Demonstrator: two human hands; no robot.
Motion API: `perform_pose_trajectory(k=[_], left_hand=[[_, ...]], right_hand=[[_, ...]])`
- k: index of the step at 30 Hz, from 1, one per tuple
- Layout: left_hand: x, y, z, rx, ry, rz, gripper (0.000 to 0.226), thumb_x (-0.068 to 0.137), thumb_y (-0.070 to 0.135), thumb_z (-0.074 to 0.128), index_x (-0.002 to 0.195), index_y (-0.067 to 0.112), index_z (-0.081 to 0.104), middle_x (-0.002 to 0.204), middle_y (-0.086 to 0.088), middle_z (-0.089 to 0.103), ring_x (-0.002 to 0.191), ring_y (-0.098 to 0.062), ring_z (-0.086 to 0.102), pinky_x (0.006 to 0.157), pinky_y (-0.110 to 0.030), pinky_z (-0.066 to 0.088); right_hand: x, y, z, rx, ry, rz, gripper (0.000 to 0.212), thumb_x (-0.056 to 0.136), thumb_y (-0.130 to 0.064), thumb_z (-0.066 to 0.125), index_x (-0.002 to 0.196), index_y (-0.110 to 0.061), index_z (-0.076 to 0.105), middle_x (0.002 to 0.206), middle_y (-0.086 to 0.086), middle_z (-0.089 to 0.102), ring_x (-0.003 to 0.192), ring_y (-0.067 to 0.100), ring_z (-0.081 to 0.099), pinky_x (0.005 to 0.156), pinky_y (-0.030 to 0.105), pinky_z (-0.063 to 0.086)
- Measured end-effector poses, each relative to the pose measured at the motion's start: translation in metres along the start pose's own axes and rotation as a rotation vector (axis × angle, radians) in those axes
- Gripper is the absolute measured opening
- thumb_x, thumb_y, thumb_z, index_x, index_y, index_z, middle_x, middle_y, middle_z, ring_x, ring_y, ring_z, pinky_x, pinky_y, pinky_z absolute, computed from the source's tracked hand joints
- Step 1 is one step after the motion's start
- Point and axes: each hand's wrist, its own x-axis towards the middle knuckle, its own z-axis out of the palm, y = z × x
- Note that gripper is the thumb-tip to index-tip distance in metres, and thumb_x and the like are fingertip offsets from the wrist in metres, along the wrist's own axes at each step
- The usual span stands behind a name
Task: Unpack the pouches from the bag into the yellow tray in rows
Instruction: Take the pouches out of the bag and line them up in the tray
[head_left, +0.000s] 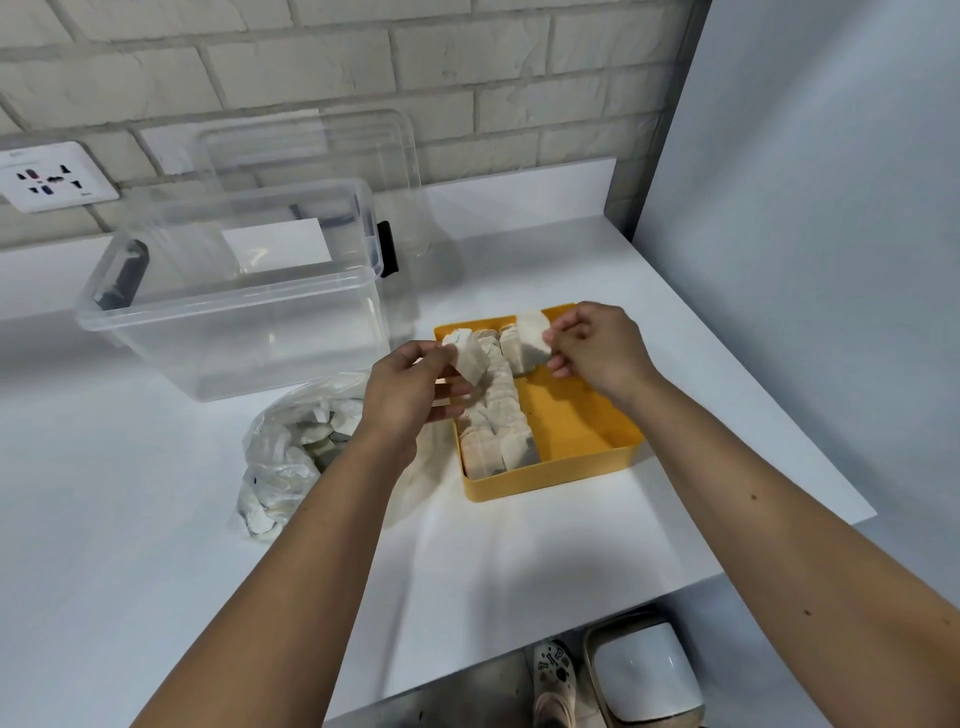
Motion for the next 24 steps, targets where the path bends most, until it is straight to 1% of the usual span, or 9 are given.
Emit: perform_pose_trajectory(k=[2, 5, 8, 11, 13, 17, 21, 24], left_hand=[[0.0, -0.001, -0.002, 0.018, 0.002, 0.004, 0.007, 0.096, 0.017, 0.062, 0.095, 0.011, 0.065, 0.086, -0.01, 0.068, 0.074, -0.021, 0.07, 0.059, -0.03, 0.061], [-0.002, -0.001, -0.004, 0.022, -0.005, -0.001, 0.008, 0.096, 0.017, 0.062, 0.097, 0.01, 0.065, 0.085, -0.009, 0.068, 0.074, -0.02, 0.069, 0.059, -0.03, 0.06], [-0.003, 0.0, -0.005, 0.037, -0.008, -0.004, 0.01, 0.096, 0.017, 0.061, 0.101, 0.009, 0.066, 0.088, -0.008, 0.069, 0.074, -0.019, 0.068, 0.061, -0.031, 0.061], [-0.004, 0.001, -0.007, 0.054, -0.011, -0.006, 0.014, 0.097, 0.018, 0.061, 0.105, 0.007, 0.066, 0.091, -0.008, 0.07, 0.074, -0.018, 0.069, 0.063, -0.031, 0.06], [-0.004, 0.002, -0.008, 0.064, -0.012, -0.011, 0.015, 0.097, 0.018, 0.06, 0.106, 0.007, 0.066, 0.094, -0.009, 0.071, 0.076, -0.018, 0.07, 0.063, -0.031, 0.06], [-0.004, 0.002, -0.009, 0.071, -0.011, -0.024, 0.018, 0.097, 0.018, 0.06, 0.11, 0.006, 0.066, 0.095, -0.01, 0.071, 0.076, -0.018, 0.071, 0.063, -0.03, 0.06], [-0.004, 0.001, -0.009, 0.083, -0.019, -0.027, 0.02, 0.097, 0.017, 0.06, 0.111, 0.004, 0.065, 0.093, -0.01, 0.07, 0.073, -0.017, 0.07, 0.06, -0.027, 0.06], [-0.004, 0.001, -0.009, 0.103, -0.032, -0.025, 0.017, 0.096, 0.015, 0.061, 0.109, 0.005, 0.065, 0.091, -0.011, 0.068, 0.07, -0.015, 0.068, 0.061, -0.027, 0.06]], right_hand=[[0.009, 0.005, 0.004, -0.119, 0.047, -0.036, 0.003, 0.093, -0.012, 0.064, 0.091, -0.011, 0.062, 0.077, 0.004, 0.068, 0.062, 0.019, 0.069, 0.066, 0.034, 0.061], [0.017, 0.014, 0.017, -0.306, 0.002, -0.06, 0.006, 0.094, -0.015, 0.062, 0.088, -0.015, 0.06, 0.072, -0.001, 0.066, 0.064, 0.021, 0.07, 0.074, 0.042, 0.06], [0.021, 0.021, 0.028, -0.34, -0.078, -0.026, 0.01, 0.095, -0.016, 0.061, 0.086, -0.017, 0.056, 0.074, 0.0, 0.065, 0.066, 0.023, 0.07, 0.078, 0.045, 0.059], [0.025, 0.024, 0.033, -0.38, -0.099, 0.007, 0.017, 0.094, -0.017, 0.061, 0.079, -0.021, 0.053, 0.083, 0.009, 0.069, 0.076, 0.028, 0.07, 0.082, 0.048, 0.057], [0.028, 0.027, 0.035, -0.443, -0.078, -0.003, 0.016, 0.094, -0.017, 0.06, 0.079, -0.019, 0.054, 0.091, 0.012, 0.069, 0.084, 0.031, 0.067, 0.083, 0.048, 0.056], [0.032, 0.029, 0.037, -0.501, -0.054, 0.008, 0.018, 0.095, -0.019, 0.06, 0.078, -0.016, 0.056, 0.086, 0.014, 0.07, 0.082, 0.032, 0.067, 0.082, 0.046, 0.056], [0.034, 0.029, 0.04, -0.509, -0.06, 0.033, 0.014, 0.095, -0.019, 0.059, 0.085, -0.009, 0.062, 0.088, 0.016, 0.071, 0.083, 0.034, 0.068, 0.083, 0.047, 0.056], [0.032, 0.028, 0.038, -0.503, -0.049, 0.048, 0.014, 0.095, -0.022, 0.06, 0.093, -0.009, 0.063, 0.092, 0.014, 0.071, 0.088, 0.033, 0.067, 0.085, 0.044, 0.055]])
